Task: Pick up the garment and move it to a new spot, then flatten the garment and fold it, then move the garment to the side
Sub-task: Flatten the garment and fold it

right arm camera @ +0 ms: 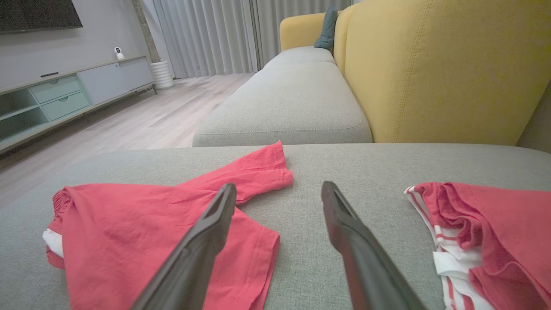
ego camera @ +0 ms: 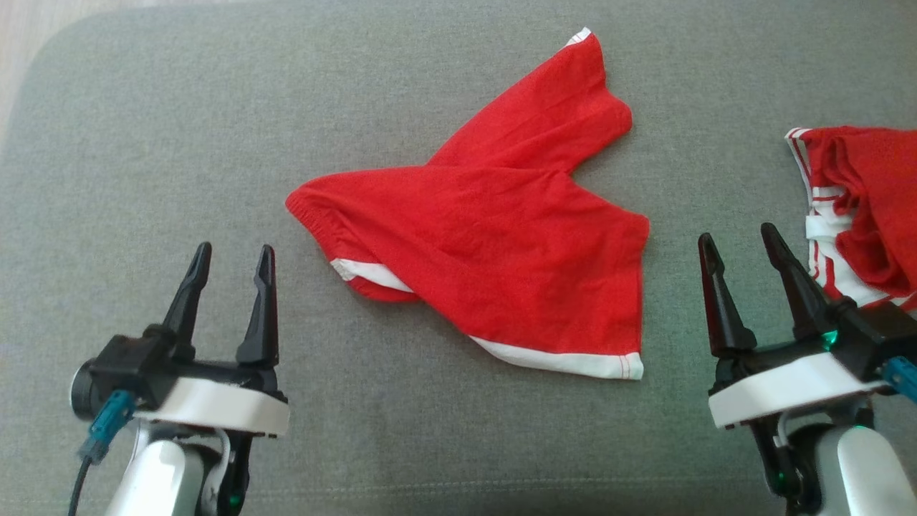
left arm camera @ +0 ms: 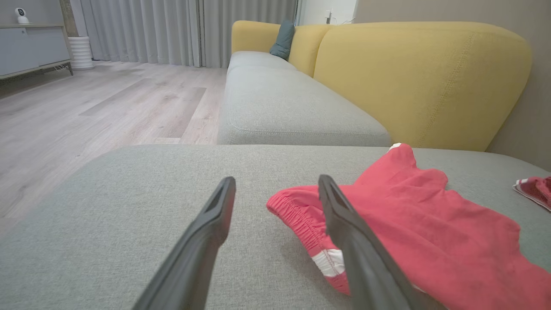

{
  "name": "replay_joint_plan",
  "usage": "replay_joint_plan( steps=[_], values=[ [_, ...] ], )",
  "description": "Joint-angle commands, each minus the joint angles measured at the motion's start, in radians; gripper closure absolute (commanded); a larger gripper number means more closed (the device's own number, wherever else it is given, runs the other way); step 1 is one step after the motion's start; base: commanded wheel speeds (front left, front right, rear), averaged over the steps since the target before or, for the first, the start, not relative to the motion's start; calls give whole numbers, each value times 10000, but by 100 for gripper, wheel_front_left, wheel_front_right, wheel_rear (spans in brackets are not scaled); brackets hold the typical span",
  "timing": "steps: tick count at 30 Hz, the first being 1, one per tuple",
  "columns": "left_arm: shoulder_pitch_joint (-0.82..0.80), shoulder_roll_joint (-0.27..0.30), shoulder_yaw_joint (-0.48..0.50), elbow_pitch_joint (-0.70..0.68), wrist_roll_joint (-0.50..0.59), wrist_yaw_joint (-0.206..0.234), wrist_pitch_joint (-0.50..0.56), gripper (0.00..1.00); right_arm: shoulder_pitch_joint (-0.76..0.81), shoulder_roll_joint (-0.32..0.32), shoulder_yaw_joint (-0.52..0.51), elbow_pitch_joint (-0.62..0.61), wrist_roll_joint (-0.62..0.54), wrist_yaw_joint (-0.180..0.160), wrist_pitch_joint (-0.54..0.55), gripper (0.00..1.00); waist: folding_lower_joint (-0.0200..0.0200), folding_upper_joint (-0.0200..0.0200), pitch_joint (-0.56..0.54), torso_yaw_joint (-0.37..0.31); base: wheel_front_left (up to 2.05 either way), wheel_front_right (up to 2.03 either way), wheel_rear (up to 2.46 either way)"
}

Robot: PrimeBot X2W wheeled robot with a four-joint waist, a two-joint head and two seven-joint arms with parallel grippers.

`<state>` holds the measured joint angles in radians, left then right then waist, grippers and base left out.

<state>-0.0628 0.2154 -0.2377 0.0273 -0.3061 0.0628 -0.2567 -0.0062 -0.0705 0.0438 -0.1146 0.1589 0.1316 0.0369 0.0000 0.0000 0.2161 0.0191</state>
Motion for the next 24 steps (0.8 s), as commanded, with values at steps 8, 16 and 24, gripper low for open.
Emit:
replay_joint_plan(
  steps=[8,16,24],
  values=[
    [-486,22,545,-75,177,-274,-51,0,-174,54,201,-370,122,-9,-54,0,0,0,113,-37,0,0,0],
    [-1192,-92,-164,375,-184,-1050,945,0,-300,88,217,-373,147,-9,-46,0,0,0,360,-94,0,0,0],
    [-2006,-108,-633,1101,-1092,-1485,3242,0,-474,124,262,-296,152,-9,-98,0,0,0,676,-290,0,0,0]
  ],
)
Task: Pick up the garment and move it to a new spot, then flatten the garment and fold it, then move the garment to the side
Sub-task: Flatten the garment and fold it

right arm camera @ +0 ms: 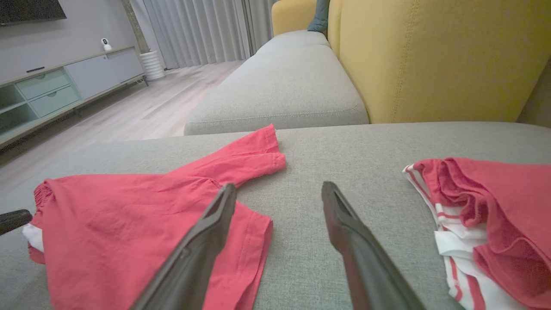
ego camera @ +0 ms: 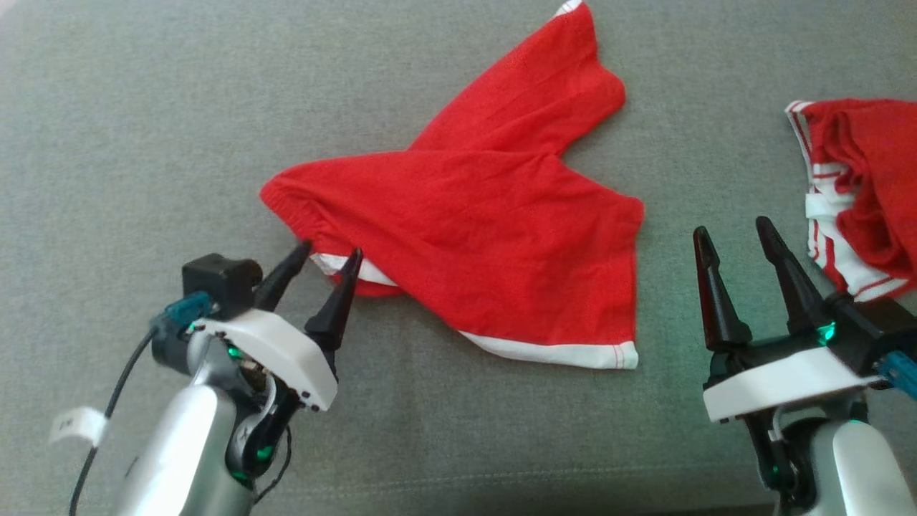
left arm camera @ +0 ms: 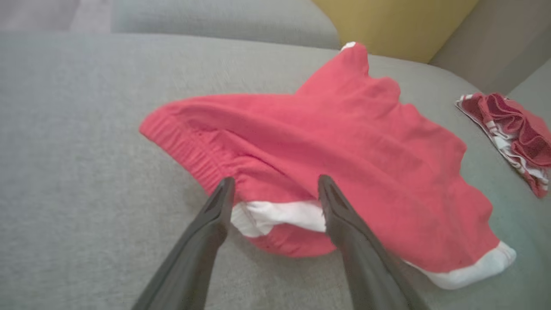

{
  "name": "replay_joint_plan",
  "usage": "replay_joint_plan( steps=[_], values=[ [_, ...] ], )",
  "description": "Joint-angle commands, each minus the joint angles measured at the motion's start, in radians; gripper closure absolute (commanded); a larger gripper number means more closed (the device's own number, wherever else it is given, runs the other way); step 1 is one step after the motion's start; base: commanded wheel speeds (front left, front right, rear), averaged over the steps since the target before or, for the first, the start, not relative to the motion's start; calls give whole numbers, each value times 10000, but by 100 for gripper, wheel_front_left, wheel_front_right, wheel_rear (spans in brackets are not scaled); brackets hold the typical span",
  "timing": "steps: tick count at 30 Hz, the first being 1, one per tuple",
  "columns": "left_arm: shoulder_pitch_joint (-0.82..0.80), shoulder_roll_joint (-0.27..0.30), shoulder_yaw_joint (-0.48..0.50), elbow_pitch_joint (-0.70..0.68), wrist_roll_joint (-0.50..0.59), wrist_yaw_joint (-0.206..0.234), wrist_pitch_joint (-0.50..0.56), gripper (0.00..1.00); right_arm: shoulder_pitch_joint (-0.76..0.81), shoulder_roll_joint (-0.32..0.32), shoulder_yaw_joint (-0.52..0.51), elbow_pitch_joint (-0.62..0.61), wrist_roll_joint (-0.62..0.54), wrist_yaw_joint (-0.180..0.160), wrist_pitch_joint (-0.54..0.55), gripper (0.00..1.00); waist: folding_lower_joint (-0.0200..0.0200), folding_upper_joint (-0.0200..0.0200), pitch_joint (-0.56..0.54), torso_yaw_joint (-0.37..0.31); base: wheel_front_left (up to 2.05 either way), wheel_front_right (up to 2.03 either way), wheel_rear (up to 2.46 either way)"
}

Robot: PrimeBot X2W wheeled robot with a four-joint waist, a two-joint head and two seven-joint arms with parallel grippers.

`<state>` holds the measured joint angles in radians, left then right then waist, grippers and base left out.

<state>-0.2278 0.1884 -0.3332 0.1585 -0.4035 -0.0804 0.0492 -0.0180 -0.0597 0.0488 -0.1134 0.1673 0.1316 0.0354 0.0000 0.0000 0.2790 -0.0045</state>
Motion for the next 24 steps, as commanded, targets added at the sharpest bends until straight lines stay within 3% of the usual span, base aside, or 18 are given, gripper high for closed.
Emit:
replay_joint_plan(
  steps=[1,12,15,17,24],
  values=[
    [-407,178,336,-136,-204,-48,382,0,-360,22,206,-292,71,-9,-97,0,0,0,70,-85,0,0,0],
    [-280,289,474,-62,-667,158,1143,1,-385,71,171,-198,155,-9,-228,0,0,0,223,-176,0,0,0],
    [-251,309,440,-49,-752,141,1268,95,-426,77,188,-186,153,-9,-241,0,0,0,230,-181,0,0,0],
    [-241,305,430,-55,-785,132,1288,100,-435,78,188,-182,151,-9,-246,0,0,0,229,-183,0,0,0],
    [-177,338,388,-116,-745,227,1205,100,-181,27,420,-24,-10,-9,44,0,0,0,173,-179,0,0,0]
  ],
)
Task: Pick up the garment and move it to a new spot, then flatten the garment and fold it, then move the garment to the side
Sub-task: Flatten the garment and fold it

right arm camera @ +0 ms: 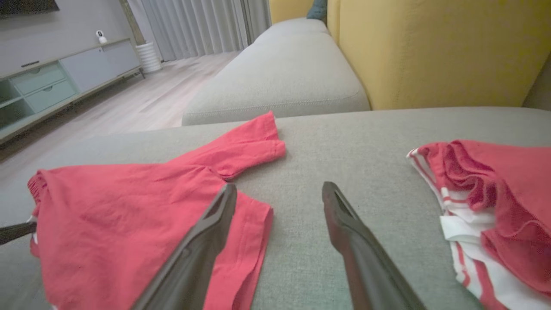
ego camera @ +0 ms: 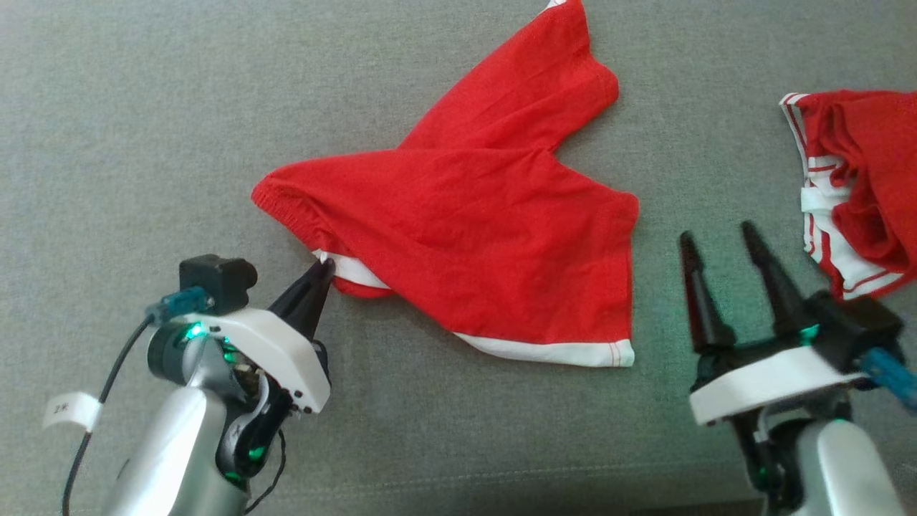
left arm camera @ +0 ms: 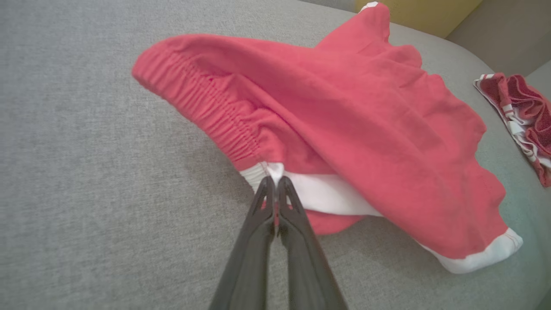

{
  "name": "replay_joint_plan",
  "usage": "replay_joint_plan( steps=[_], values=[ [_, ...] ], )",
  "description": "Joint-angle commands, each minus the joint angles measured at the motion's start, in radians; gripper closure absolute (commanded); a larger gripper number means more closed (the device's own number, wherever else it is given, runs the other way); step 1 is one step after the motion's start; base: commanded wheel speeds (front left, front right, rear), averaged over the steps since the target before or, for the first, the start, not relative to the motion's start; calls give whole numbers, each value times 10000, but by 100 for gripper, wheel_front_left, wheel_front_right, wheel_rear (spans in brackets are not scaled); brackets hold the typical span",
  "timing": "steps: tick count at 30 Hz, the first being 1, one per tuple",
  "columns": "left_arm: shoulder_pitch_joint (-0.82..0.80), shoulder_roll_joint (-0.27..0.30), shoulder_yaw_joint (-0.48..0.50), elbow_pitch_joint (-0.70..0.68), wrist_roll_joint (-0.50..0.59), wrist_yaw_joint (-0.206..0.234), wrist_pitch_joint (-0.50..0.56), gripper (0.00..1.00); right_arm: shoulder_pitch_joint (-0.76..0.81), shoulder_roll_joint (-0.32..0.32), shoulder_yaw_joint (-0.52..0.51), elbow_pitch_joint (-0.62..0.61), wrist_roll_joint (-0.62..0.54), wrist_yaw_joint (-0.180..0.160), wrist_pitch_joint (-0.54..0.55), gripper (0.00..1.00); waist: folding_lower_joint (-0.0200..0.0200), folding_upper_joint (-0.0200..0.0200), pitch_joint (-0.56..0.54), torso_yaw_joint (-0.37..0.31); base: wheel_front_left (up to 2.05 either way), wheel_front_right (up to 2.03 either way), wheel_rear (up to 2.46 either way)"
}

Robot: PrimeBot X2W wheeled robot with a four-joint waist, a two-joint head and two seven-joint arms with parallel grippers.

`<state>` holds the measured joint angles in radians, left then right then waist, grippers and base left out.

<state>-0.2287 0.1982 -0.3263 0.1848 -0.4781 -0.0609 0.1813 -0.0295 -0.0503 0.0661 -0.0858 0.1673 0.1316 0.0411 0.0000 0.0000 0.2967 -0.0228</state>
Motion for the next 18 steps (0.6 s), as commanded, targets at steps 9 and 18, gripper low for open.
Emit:
replay_joint_plan(
  steps=[9,18],
  values=[
    [-220,238,214,-343,61,82,-265,100,1070,-161,1279,613,181,-9,1149,0,0,0,7,179,0,0,0],
    [-251,215,100,-240,59,101,-355,100,969,-81,1723,1677,280,-9,1342,0,0,0,-6,290,0,0,0]
  ],
)
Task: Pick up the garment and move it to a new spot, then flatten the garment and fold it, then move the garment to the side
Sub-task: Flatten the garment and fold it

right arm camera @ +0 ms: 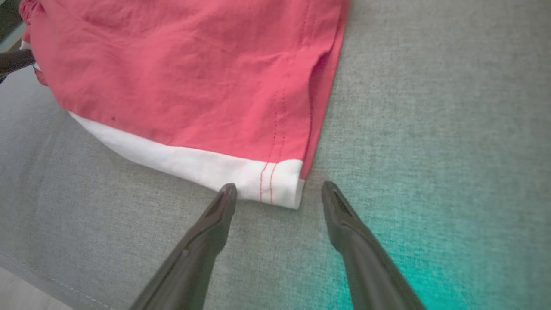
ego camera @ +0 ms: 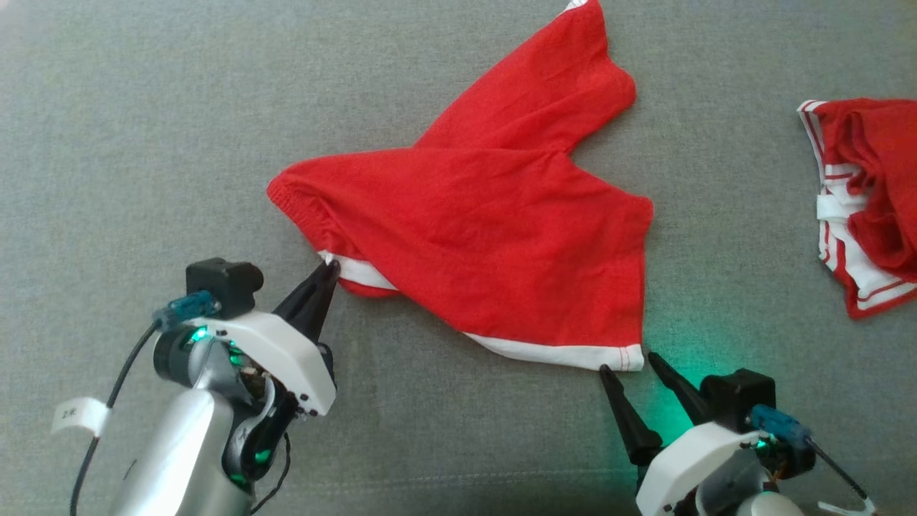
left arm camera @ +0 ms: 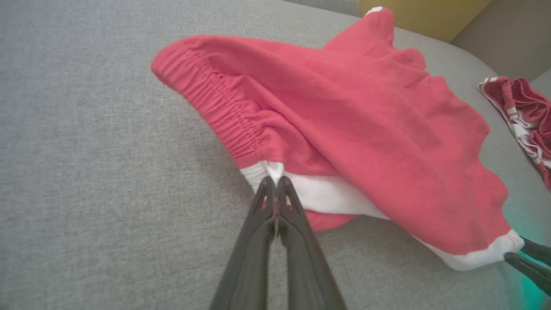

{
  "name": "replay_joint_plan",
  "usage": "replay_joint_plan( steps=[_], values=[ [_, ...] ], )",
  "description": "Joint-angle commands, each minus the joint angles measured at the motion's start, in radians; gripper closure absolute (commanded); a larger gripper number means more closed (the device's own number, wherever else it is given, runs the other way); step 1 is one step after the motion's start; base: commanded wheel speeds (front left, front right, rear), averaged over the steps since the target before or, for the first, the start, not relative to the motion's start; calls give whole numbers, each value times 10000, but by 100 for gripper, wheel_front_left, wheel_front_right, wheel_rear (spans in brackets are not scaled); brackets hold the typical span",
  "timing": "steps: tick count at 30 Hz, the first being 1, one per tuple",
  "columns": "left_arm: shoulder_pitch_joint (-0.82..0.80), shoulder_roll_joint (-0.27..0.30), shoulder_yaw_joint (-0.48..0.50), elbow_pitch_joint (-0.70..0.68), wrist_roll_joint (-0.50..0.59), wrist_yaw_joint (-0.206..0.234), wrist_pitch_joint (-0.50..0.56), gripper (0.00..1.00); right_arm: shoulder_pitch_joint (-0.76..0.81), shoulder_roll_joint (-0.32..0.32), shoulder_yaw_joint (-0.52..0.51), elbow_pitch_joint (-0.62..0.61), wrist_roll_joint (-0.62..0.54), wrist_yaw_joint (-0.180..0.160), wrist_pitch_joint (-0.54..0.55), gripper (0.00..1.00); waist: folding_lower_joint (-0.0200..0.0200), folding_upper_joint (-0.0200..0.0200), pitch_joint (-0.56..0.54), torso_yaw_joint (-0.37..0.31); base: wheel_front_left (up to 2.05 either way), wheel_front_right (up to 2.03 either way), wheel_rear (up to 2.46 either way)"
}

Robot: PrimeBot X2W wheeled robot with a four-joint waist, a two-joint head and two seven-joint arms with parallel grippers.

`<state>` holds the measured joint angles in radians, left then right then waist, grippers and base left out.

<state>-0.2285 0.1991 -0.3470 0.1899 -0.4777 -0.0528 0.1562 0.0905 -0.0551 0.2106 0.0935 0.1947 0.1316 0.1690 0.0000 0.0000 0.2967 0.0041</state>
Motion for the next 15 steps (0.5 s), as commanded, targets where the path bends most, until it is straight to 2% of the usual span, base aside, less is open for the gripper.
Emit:
replay_joint_plan(
  steps=[1,2,3,4,5,10,15],
  values=[
    [-256,202,297,-281,49,22,-111,100,-258,-27,289,-38,-9,-9,58,0,0,0,-9,36,0,0,0],
    [-259,202,294,-273,43,24,-124,100,-290,-20,310,23,-14,-9,44,0,0,0,-7,45,0,0,0],
    [-260,204,290,-264,37,26,-139,100,-324,-14,344,78,-9,-9,31,13,0,0,-8,50,0,0,0],
    [-260,203,285,-256,29,26,-152,100,-353,-9,378,127,8,-9,16,59,0,0,-11,55,0,0,0],
    [-259,201,279,-249,23,26,-170,100,-380,-4,405,165,19,-9,-2,100,0,0,-16,61,0,0,0],
    [-239,253,299,-315,31,32,-365,100,-482,9,362,-67,115,-9,-314,100,0,0,-81,43,0,0,0],
    [-349,499,422,-895,222,135,-599,100,-833,-73,26,-1095,204,-9,-781,100,0,0,-301,-31,0,0,0]
  ],
)
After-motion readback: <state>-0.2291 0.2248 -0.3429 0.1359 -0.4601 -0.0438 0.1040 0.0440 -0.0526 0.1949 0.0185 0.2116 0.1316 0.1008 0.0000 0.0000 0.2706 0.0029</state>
